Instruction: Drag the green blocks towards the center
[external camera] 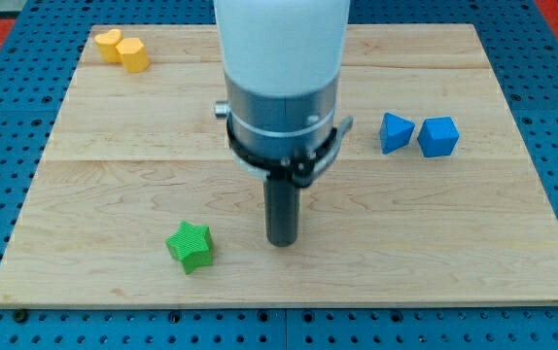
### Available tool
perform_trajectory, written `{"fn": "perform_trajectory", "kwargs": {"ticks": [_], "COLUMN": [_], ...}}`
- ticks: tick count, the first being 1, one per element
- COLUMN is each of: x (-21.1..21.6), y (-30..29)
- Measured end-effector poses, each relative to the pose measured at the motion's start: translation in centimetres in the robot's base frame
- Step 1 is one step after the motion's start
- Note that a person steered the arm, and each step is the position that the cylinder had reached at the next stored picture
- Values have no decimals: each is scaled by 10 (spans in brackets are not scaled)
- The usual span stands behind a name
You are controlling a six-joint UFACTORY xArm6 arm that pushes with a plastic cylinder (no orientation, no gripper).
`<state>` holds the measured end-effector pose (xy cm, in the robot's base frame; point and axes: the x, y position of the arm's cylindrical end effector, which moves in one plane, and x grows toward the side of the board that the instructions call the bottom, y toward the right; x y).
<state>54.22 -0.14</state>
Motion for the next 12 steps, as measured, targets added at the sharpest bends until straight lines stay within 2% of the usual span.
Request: {"fn": "perform_trajectory", "kwargs": {"ticks": [1, 2, 3, 4, 5, 6, 7, 8, 9, 10, 11, 12], "x": [-1, -33, -67, -38, -79, -106, 6, 76, 49, 6, 25, 56], "y": [24, 10, -56, -80, -78, -10, -2, -36, -81, -97, -102, -154]}}
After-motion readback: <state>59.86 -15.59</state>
